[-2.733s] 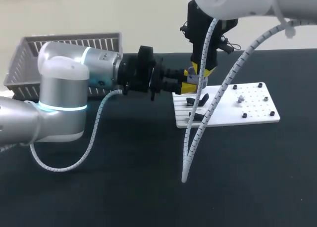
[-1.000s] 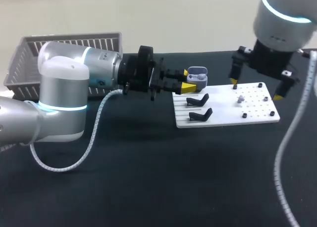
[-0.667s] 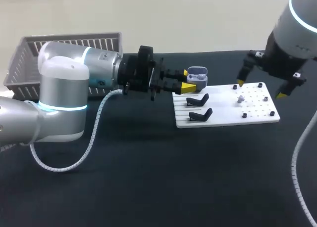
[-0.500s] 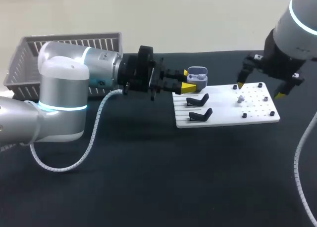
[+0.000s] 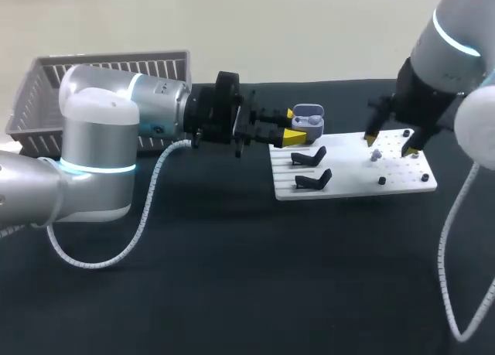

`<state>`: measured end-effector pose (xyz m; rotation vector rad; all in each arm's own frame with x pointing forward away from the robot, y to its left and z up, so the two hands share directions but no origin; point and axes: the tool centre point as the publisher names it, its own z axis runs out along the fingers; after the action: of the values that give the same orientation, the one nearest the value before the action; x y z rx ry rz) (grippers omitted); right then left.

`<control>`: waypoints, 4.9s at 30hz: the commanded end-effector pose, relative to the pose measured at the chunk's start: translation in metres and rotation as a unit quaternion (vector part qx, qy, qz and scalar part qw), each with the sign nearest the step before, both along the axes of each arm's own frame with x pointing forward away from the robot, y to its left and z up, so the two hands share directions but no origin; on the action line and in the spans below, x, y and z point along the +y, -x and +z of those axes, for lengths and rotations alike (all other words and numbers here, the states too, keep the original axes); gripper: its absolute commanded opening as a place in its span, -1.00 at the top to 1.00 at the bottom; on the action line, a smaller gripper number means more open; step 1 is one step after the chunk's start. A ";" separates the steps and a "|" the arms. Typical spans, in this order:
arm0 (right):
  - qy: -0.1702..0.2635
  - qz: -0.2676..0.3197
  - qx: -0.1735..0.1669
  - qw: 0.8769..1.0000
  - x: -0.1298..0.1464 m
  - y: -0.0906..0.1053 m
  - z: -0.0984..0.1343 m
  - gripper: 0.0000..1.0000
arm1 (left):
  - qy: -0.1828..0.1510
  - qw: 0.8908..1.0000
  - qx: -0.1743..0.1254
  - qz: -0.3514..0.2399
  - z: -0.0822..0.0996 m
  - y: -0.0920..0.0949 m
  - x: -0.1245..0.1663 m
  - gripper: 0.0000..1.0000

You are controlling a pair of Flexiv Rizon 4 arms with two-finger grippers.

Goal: Pick up each earbud case from the left stands, insert the matching earbuds, close the lid, and place the case in the box.

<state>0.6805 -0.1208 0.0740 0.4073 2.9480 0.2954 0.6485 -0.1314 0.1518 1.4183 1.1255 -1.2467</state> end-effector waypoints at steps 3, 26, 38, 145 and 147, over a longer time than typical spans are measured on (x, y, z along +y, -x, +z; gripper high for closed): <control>-0.018 -0.013 0.023 0.999 0.003 -0.008 -0.015 0.01 | -0.001 1.000 0.000 -0.001 0.000 -0.001 -0.001 1.00; -0.027 -0.050 0.047 0.997 0.003 -0.028 -0.039 0.12 | -0.001 1.000 0.000 -0.001 0.000 -0.001 -0.001 1.00; -0.035 -0.057 0.054 0.996 0.001 -0.032 -0.044 0.14 | -0.001 1.000 0.000 -0.001 0.000 -0.001 -0.001 1.00; 0.086 0.251 0.042 0.963 0.152 0.066 0.147 1.00 | -0.001 1.000 0.000 -0.001 0.000 -0.001 -0.001 1.00; 0.090 0.253 0.035 0.963 0.153 0.066 0.146 1.00 | -0.001 1.000 0.000 -0.001 0.000 -0.001 -0.001 1.00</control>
<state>0.6208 0.0329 0.2227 -0.3828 3.1062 0.0621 0.6485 -0.1314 0.1518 1.4183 1.1255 -1.2467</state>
